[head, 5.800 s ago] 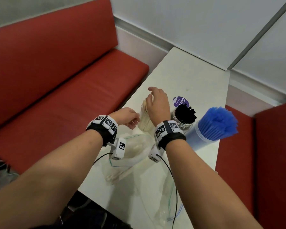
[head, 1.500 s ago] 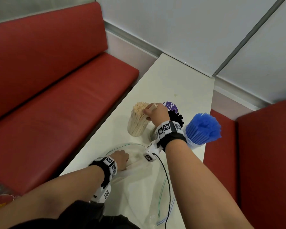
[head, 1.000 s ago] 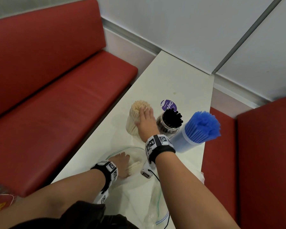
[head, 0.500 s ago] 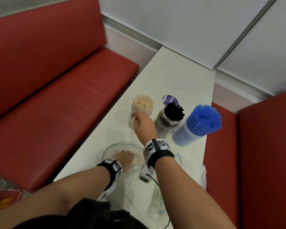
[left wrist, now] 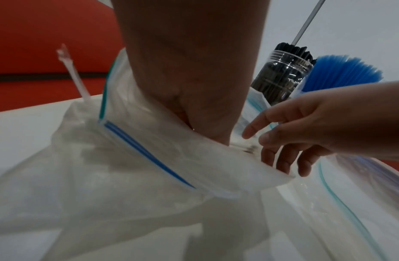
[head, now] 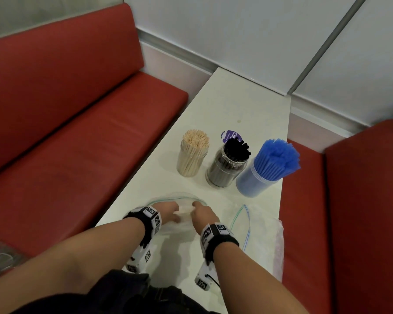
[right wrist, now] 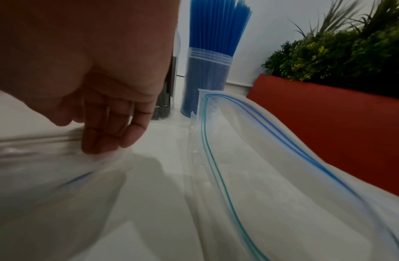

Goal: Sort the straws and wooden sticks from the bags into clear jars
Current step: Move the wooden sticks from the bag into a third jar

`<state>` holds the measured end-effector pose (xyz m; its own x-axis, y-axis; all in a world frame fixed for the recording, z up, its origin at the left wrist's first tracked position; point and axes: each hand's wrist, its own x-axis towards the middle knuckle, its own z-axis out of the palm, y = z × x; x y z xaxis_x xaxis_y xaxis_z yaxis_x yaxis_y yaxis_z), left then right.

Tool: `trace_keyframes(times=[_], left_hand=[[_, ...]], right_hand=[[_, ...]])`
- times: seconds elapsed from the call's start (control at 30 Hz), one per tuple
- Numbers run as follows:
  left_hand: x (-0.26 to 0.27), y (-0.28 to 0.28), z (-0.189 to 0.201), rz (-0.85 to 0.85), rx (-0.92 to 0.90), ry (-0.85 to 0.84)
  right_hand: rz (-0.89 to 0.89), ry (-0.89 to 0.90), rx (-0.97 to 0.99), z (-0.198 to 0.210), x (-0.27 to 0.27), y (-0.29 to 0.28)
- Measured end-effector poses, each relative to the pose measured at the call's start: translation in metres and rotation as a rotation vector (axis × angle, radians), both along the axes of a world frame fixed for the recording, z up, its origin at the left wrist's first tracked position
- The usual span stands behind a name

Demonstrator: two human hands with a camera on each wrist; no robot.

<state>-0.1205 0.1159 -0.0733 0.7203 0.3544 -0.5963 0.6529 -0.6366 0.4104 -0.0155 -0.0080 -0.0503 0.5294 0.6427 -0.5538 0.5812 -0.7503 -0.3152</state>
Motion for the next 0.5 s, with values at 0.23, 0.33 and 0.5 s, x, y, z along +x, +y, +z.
trace_keyframes(times=[0.23, 0.33, 0.5], left_hand=[[-0.011, -0.011, 0.0, 0.021, -0.004, -0.078], [-0.015, -0.012, 0.003, -0.02, -0.009, -0.116], [-0.016, -0.011, 0.018, -0.02, -0.078, -0.185]], right_hand=[[-0.033, -0.047, -0.049, 0.006, -0.002, -0.002], [-0.07, 0.038, -0.046, 0.003, 0.002, -0.006], [-0.224, 0.204, -0.047, 0.003, 0.001, -0.008]])
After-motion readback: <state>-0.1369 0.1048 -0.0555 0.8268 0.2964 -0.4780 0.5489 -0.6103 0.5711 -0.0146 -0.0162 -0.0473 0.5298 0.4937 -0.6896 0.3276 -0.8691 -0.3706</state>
